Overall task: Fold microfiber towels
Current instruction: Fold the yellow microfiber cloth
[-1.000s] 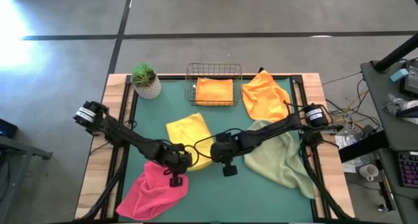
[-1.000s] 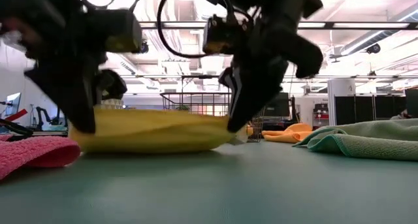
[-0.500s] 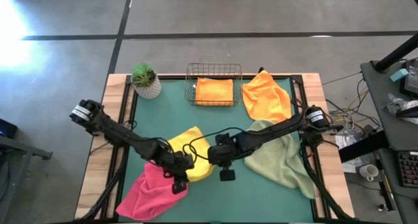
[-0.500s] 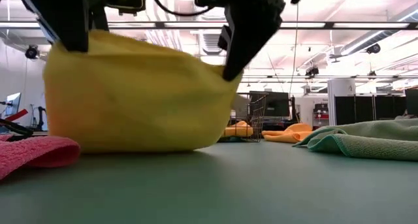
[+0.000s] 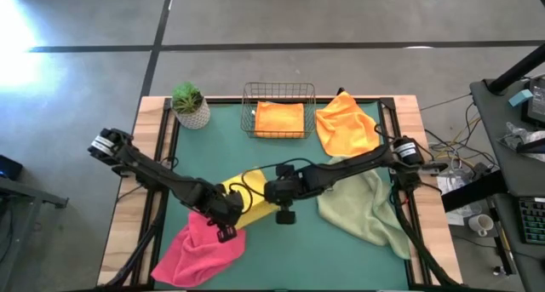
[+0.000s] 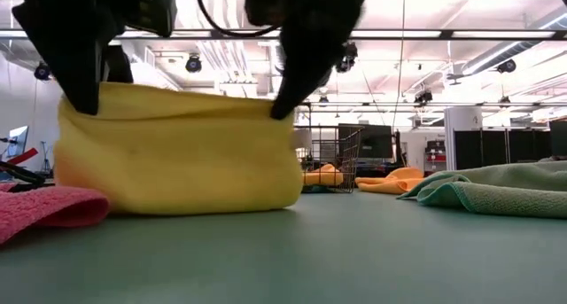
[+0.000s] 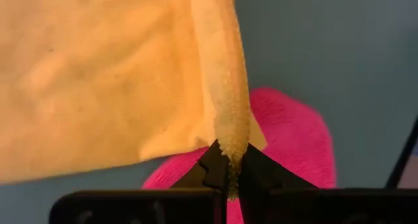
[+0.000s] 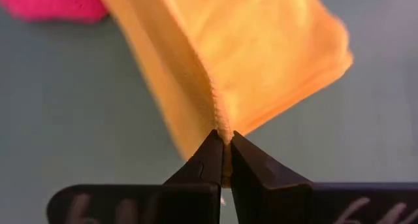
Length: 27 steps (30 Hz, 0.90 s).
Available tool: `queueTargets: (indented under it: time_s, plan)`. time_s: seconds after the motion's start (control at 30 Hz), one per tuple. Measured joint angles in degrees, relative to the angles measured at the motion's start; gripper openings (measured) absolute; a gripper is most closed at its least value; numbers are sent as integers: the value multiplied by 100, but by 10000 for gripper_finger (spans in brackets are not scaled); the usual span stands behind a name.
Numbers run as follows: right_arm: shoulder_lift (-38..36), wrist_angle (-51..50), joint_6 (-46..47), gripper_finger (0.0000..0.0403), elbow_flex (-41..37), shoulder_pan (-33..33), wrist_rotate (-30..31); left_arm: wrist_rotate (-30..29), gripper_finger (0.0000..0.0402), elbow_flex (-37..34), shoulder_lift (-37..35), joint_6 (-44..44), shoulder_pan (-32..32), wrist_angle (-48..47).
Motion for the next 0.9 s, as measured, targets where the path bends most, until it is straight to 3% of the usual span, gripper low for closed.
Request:
queueTargets:
  time_s: [0.37,0.9]
  plan:
    - [613,739,12,9,-2,-574,94,-653,1,-31,-68,7,402,-1270]
    - [749,1367,-15,9,37,-991,230,-715,1,-345,-68,69,1006,-1778]
